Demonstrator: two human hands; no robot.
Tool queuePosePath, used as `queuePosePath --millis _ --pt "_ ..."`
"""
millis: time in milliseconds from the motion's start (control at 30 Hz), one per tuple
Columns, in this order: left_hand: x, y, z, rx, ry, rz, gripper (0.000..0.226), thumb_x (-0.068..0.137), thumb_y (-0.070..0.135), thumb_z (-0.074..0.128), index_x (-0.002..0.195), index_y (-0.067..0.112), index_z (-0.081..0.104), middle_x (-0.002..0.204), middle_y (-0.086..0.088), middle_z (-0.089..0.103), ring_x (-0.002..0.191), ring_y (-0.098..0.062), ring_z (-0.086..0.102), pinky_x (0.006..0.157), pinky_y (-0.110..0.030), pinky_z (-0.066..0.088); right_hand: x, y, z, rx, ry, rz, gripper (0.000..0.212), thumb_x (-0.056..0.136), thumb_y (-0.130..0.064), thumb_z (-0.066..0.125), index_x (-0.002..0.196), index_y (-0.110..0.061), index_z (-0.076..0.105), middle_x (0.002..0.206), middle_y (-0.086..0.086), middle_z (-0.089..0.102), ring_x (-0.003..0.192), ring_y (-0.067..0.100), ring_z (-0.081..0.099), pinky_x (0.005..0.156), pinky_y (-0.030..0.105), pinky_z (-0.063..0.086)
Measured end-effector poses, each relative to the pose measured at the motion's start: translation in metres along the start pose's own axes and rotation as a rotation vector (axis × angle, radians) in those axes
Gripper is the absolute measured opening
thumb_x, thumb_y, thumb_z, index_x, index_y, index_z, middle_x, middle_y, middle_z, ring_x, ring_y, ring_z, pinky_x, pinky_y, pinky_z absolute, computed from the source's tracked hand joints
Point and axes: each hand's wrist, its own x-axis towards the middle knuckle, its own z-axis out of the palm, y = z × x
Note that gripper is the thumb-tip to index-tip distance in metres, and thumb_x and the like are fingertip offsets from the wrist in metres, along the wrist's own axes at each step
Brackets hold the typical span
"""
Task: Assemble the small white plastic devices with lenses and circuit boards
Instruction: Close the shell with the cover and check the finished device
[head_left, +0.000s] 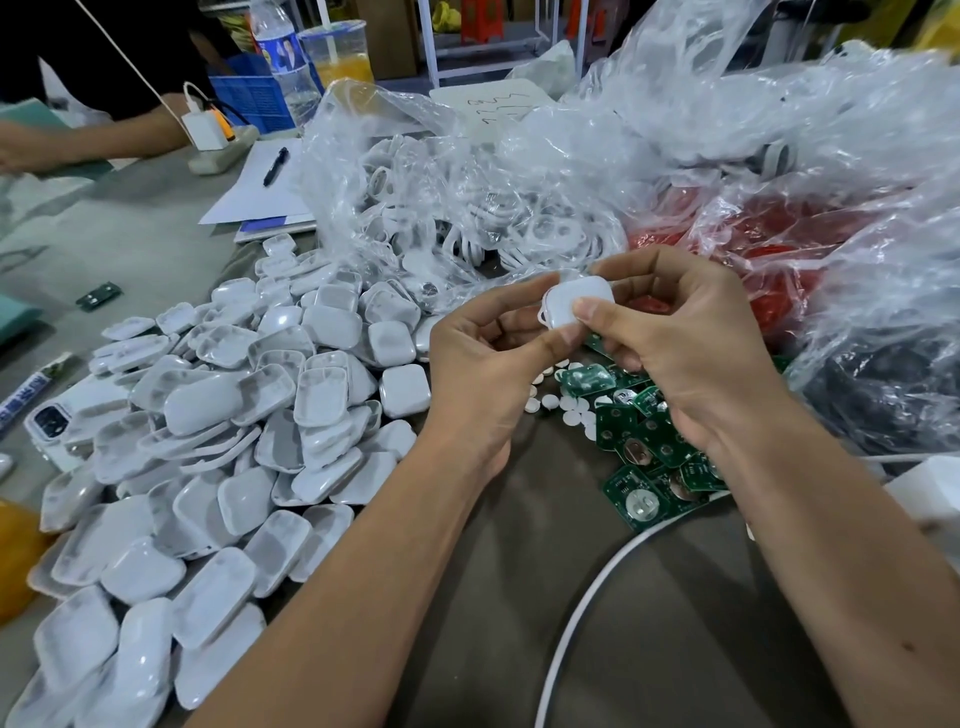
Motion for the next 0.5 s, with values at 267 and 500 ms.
queuePosePath --millis 267,500 --pt "0.0000 0.0015 0.0008 -0.024 -0.010 -0.022 0.033 0.081 -0.014 0.073 0.108 0.006 0.075 0.084 -0.011 0.076 0.082 -0.022 0.075 0.076 -0.032 0.063 -0.0005 -0.0012 0.0000 0.005 -0.001 0.005 0.026 0.081 -0.001 0.085 0.103 -0.006 0.072 0.083 0.011 0.068 0.050 0.008 0.060 0.044 0.015 0.045" --pt "0.0004 0.0026 0.0013 -0.098 0.049 -0.105 0.019 0.086 -0.007 0.072 0.103 0.001 0.074 0.085 -0.014 0.074 0.083 -0.024 0.075 0.082 -0.040 0.064 -0.0026 -0.0014 0.0021 -0.031 -0.031 0.004 0.020 0.084 -0.004 0.084 0.100 -0.008 0.072 0.080 0.008 0.068 0.052 0.009 0.062 0.045 0.017 0.045"
